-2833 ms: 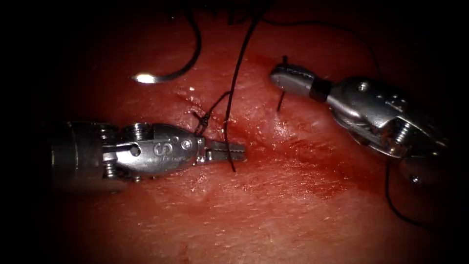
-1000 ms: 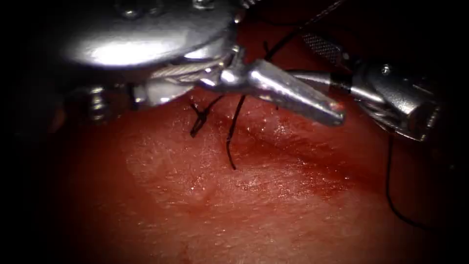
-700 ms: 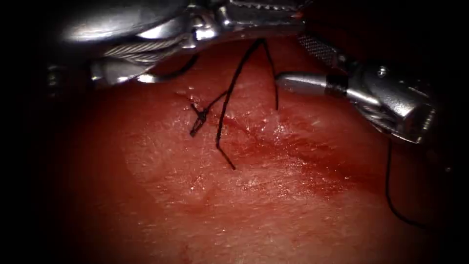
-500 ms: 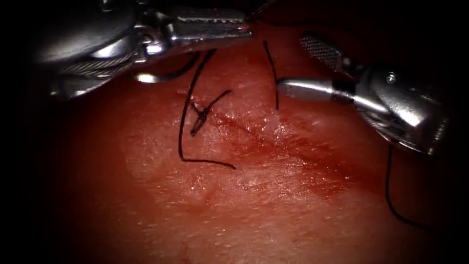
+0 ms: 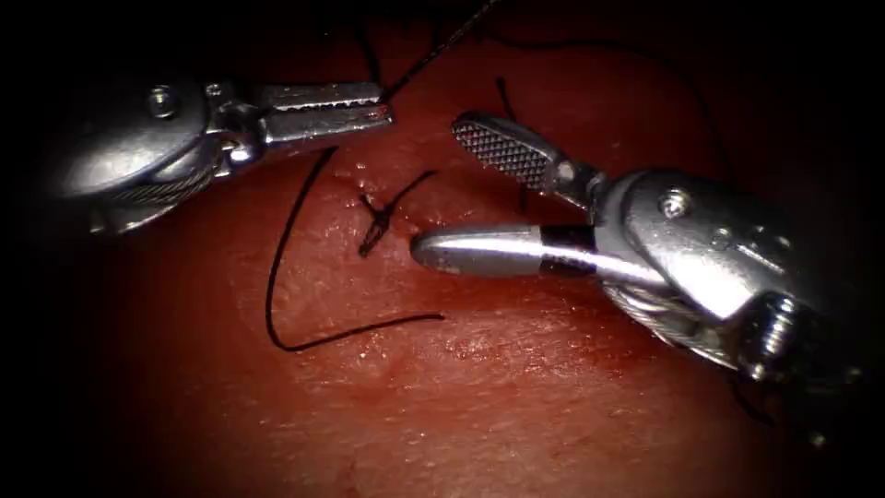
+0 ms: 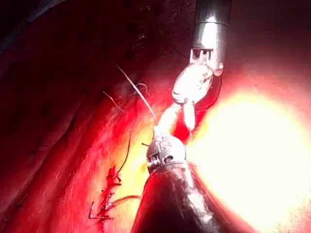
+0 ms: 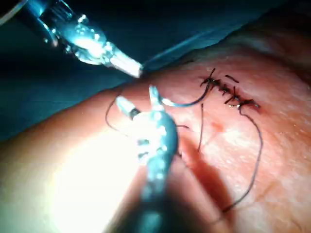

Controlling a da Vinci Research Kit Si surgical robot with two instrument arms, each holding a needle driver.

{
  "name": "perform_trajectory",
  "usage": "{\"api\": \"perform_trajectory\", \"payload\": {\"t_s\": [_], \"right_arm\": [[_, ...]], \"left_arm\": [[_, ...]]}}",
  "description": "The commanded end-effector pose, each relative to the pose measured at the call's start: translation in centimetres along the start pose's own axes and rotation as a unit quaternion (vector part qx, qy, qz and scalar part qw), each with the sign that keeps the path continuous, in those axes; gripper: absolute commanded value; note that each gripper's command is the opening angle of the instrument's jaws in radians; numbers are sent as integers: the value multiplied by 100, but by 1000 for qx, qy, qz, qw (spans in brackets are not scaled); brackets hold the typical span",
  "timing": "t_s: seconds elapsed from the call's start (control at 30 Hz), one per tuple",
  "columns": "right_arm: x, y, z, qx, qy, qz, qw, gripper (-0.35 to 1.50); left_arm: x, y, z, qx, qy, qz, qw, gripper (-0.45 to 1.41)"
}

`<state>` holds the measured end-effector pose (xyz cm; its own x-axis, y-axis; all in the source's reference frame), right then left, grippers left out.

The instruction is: Wound Closure

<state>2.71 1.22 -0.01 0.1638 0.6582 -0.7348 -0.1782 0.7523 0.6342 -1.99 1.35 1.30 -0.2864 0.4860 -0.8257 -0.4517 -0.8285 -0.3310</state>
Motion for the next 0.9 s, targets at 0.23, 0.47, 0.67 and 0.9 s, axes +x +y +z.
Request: {"api": "perform_trajectory", "payload": {"t_s": [0.23,0.47,0.67,0.9], "right_arm": [[-30,-5,52,1,-5,37,999,98],[-35,-4,70,-6,-4,52,999,101],[-27,-2,75,-12,28,68,997,106],[-22,-9,87,-41,55,110,992,-35]], "left_arm": [[-2,4,0,-2,8,-3,1000,-45],[2,8,-1,-4,10,-5,1000,-45],[3,13,-2,-9,13,-5,1000,-45],[5,15,-3,-12,14,-5,1000,-45]]}}
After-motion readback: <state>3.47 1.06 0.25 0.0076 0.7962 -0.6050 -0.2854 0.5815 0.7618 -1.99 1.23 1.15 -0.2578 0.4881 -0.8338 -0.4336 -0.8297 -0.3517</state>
